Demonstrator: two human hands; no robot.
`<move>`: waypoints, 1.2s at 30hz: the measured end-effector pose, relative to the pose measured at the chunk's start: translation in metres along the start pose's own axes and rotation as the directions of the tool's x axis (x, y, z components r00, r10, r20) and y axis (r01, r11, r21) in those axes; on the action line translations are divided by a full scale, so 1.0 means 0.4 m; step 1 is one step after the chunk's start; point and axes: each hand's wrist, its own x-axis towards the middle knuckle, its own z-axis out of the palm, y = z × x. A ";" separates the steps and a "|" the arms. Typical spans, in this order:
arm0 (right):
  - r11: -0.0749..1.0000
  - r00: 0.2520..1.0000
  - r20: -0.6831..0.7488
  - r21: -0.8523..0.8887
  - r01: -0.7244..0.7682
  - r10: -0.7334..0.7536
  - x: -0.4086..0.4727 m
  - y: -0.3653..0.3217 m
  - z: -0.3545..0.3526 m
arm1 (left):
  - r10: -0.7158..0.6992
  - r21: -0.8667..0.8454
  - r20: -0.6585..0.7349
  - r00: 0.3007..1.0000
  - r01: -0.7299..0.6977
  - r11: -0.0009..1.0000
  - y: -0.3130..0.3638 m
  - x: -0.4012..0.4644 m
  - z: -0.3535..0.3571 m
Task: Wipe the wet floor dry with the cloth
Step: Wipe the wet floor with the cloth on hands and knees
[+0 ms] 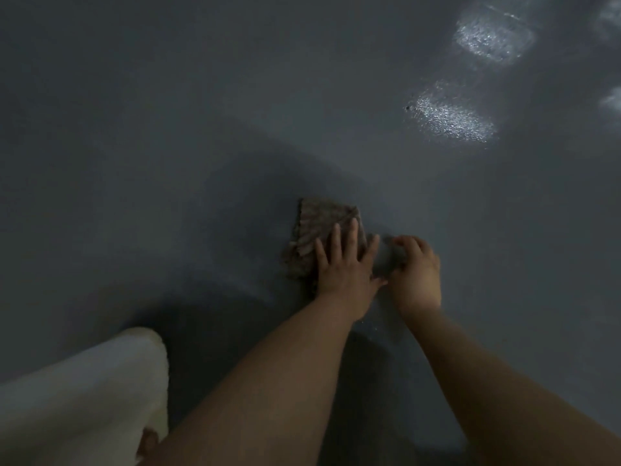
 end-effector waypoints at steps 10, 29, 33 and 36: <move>0.993 1.000 -0.015 -0.120 0.012 -0.014 0.052 -0.038 0.060 | 0.022 0.109 0.007 1.000 -0.023 0.994 -0.074 0.147 -0.035; 0.914 0.986 0.167 -0.399 0.073 -0.006 0.097 -0.109 0.142 | -0.158 0.044 -0.205 0.966 0.170 0.984 -0.226 0.182 -0.078; 0.897 0.985 0.175 -0.435 0.074 0.003 0.093 -0.096 0.149 | 0.071 0.170 -0.070 0.995 -0.058 0.984 -0.232 0.217 -0.103; 0.899 0.988 0.156 -0.433 0.064 0.005 0.093 -0.097 0.155 | 0.085 0.187 -0.064 0.994 -0.072 0.980 -0.283 0.254 -0.143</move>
